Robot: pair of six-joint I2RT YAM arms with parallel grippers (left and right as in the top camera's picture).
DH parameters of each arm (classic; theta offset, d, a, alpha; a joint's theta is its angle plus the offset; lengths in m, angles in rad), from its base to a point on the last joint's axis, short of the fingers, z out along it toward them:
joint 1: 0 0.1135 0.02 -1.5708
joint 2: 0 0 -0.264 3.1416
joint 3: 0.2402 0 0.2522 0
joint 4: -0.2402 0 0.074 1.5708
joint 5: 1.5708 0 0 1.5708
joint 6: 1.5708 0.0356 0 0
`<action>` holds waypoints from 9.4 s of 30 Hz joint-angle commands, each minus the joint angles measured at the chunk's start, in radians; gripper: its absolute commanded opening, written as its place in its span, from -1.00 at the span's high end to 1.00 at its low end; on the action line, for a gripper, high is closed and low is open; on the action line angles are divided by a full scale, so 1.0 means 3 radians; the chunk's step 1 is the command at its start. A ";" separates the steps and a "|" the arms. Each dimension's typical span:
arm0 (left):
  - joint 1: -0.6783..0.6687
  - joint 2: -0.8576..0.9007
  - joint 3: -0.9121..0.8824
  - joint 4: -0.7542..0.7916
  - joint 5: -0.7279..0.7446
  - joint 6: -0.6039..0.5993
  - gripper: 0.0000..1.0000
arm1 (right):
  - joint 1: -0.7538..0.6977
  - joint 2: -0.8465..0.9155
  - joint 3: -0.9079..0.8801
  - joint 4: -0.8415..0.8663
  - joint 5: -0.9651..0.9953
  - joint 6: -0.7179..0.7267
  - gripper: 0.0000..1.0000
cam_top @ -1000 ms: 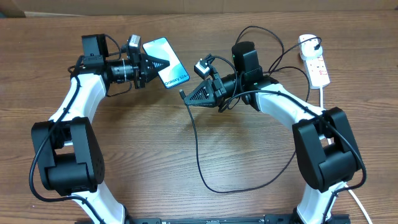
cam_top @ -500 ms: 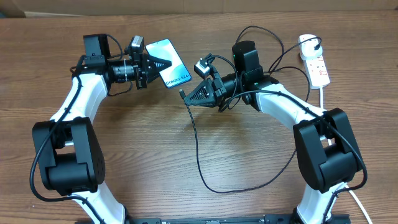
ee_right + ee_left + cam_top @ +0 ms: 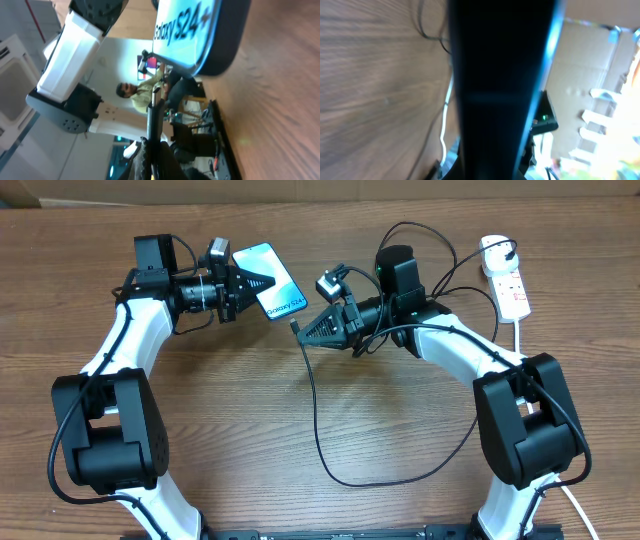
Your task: Plug charger to phone and switch on socket
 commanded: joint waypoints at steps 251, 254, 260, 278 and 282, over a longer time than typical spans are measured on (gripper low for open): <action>-0.0095 -0.0038 0.0038 0.0086 -0.0272 0.0231 0.92 | 0.0200 0.0036 -0.0029 -0.2833 0.4108 -0.0394 0.89; -0.0095 -0.0038 0.0038 0.0086 -0.0273 0.0231 0.92 | 0.0200 0.0036 -0.0029 -0.2833 0.4095 -0.0394 0.93; -0.0095 -0.0038 0.0038 0.0086 -0.0272 0.0231 0.92 | 0.0200 0.0028 -0.0001 -0.2794 0.3657 -0.0518 0.93; -0.0095 -0.0038 0.0038 0.0539 0.0752 0.0081 0.92 | 0.0200 -0.0496 0.0130 -0.2838 0.0572 -0.2720 0.92; -0.0097 -0.0038 0.0038 0.0510 0.0844 0.0079 0.92 | 0.0200 -0.0496 0.0130 -0.2951 0.0264 -0.2956 0.93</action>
